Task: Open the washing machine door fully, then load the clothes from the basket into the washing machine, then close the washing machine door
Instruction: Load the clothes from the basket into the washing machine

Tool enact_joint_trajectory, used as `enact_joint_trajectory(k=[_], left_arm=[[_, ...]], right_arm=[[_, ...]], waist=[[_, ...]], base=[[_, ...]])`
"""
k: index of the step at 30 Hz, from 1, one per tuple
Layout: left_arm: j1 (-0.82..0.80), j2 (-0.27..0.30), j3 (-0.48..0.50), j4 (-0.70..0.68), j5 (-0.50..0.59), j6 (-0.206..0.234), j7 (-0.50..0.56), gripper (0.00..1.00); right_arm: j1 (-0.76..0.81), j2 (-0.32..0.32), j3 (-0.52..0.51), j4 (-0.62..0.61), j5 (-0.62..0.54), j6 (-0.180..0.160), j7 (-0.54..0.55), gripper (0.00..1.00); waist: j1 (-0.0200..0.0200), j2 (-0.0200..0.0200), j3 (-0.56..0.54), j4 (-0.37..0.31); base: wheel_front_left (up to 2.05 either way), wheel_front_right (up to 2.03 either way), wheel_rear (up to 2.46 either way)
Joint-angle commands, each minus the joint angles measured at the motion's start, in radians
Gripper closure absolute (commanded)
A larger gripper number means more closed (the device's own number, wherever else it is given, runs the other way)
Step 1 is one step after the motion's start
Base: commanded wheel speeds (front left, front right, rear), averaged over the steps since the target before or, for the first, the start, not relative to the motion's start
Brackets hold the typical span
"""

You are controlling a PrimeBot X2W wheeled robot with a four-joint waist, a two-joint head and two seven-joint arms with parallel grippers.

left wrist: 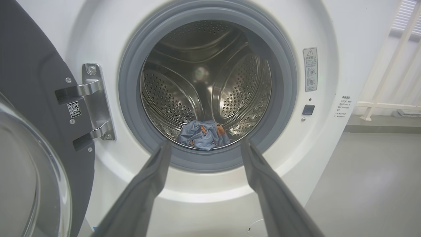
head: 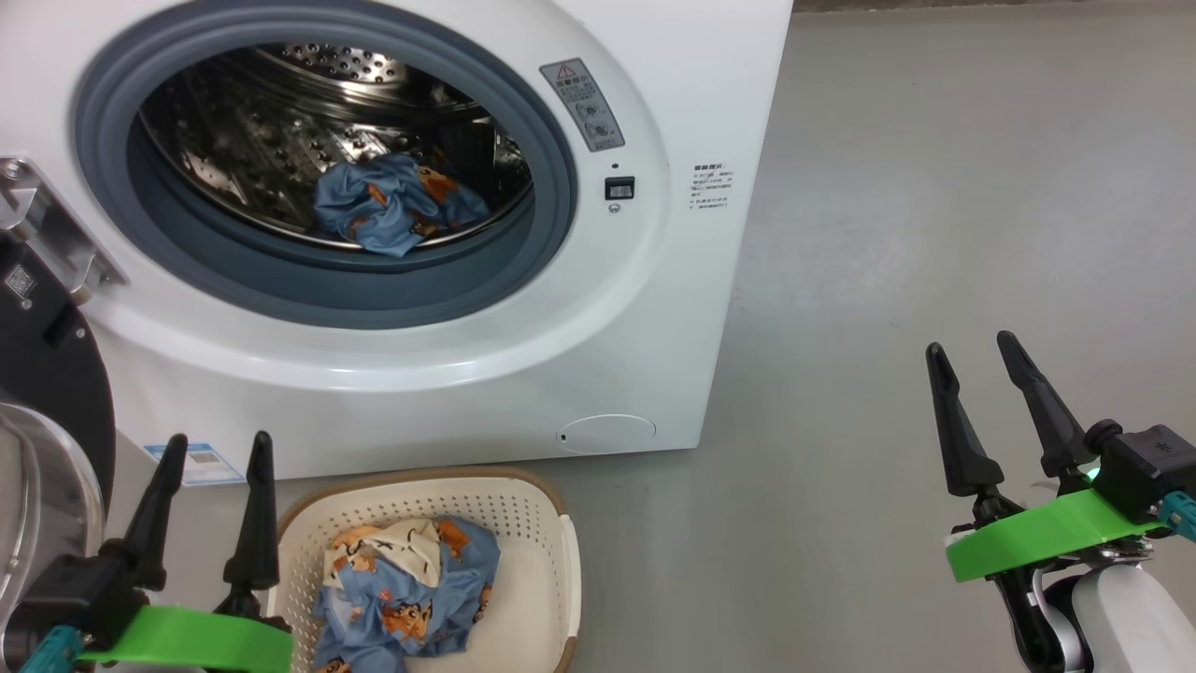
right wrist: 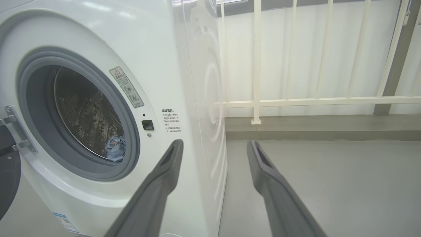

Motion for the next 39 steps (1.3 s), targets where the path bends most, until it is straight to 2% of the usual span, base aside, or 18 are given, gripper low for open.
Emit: enact_joint_trajectory(k=[1, 25, 39], left_arm=[[-0.003, 0.019, 0.032, -0.036, -0.008, 0.007, 0.001, 0.00], [-0.009, 0.032, 0.019, -0.040, -0.021, 0.019, 0.005, 0.00], [-0.041, 0.031, -0.015, 0.023, -0.043, -0.011, 0.027, 0.00]], right_arm=[[-0.004, -0.017, 0.020, -0.021, -0.011, 0.005, -0.009, 0.00], [-0.017, -0.013, 0.031, -0.012, -0.011, 0.005, -0.009, 0.00], [-0.030, -0.014, 0.051, -0.011, -0.010, 0.005, -0.009, 0.00]], waist=[[0.0000, 0.0000, 0.000, 0.000], [0.0000, 0.0000, 0.014, -0.001], [0.0000, 0.0000, 0.082, -0.013]], base=[[0.00, 0.00, 0.00], [0.00, 0.00, 0.00], [0.00, 0.00, 0.00]])
